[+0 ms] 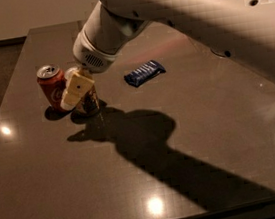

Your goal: Move orange can near coke can

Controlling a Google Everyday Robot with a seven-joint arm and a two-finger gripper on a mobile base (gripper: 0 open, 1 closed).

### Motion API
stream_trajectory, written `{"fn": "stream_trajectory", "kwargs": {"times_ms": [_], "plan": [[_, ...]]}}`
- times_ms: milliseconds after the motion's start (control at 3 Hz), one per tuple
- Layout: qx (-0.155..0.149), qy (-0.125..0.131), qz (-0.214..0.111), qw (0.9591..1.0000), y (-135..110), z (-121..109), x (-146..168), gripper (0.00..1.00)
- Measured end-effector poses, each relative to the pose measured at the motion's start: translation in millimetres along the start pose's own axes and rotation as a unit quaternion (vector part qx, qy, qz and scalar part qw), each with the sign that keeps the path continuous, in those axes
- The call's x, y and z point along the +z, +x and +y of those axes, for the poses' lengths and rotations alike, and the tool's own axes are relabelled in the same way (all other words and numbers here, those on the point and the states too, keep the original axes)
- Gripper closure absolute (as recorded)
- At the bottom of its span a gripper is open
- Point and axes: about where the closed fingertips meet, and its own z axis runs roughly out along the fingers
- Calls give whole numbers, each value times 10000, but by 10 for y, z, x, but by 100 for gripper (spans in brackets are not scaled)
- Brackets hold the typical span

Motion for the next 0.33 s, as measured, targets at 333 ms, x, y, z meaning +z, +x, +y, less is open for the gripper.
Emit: {"fn": "stream_trajectory", "kwargs": {"times_ms": [333], "plan": [[-1, 0, 0, 10000, 0, 0, 0, 0]]}}
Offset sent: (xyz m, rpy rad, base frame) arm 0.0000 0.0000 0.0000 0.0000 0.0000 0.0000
